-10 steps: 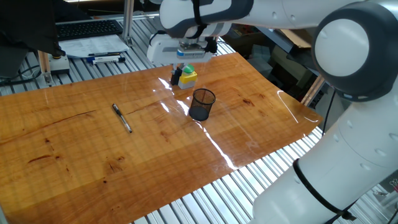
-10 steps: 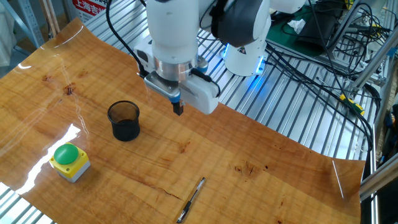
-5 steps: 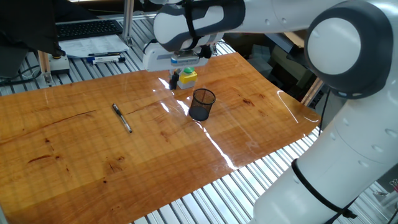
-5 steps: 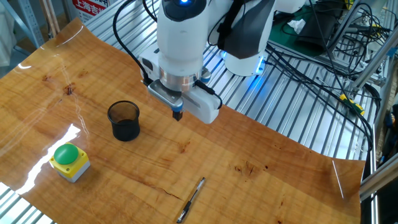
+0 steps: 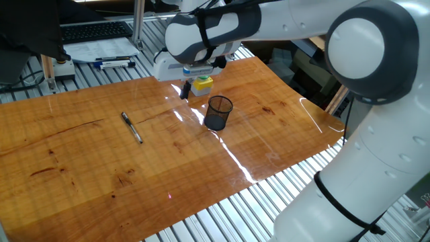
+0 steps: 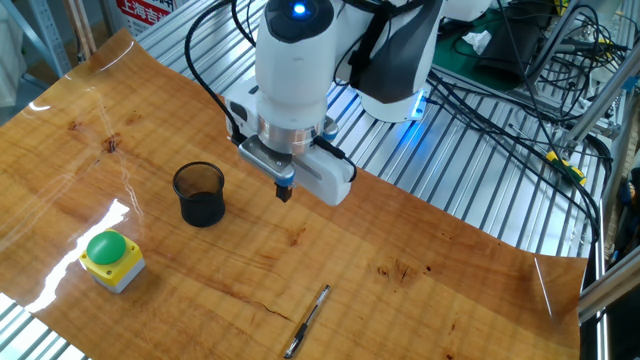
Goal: Put the pen into the pen holder
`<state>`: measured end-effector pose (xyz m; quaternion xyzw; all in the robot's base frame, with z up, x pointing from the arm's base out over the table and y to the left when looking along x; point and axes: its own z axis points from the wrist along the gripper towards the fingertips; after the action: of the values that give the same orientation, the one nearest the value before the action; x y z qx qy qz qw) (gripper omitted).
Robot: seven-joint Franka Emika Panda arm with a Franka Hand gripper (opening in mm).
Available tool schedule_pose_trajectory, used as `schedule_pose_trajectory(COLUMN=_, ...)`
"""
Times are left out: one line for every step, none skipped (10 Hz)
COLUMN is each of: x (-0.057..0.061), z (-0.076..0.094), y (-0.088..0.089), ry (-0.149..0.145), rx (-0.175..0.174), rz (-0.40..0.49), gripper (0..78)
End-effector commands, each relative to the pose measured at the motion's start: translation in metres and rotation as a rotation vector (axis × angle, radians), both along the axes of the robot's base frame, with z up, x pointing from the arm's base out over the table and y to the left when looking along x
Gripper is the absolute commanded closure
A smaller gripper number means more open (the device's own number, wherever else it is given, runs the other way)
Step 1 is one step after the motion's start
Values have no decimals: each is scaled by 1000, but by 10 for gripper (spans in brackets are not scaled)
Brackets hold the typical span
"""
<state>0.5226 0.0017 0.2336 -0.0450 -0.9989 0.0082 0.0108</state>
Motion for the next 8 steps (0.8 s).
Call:
schedule_pose_trajectory(x=12, z=-5, y=-2, ry=-6, rx=3, rz=20, gripper=776)
schedule_pose_trajectory(x=18, z=-11, y=-3, ry=-11, rx=5, rz=30, gripper=776)
schedule_pose_trajectory(x=18, z=-14, y=0, ry=-11, rx=5, rz=30, gripper=776)
schedule_pose_trajectory(x=16, z=-15, y=6, ry=-10, rx=4, rz=23, gripper=776)
schedule_pose_trajectory(x=15, z=-15, y=11, ry=-7, rx=3, rz=14, gripper=776)
schedule_pose_trajectory(x=14, z=-15, y=14, ry=-5, rx=3, rz=10, gripper=776)
schedule_pose_trajectory(x=13, z=-15, y=15, ry=-4, rx=3, rz=7, gripper=776)
schedule_pose_trajectory(x=13, z=-16, y=15, ry=-4, rx=4, rz=10, gripper=776)
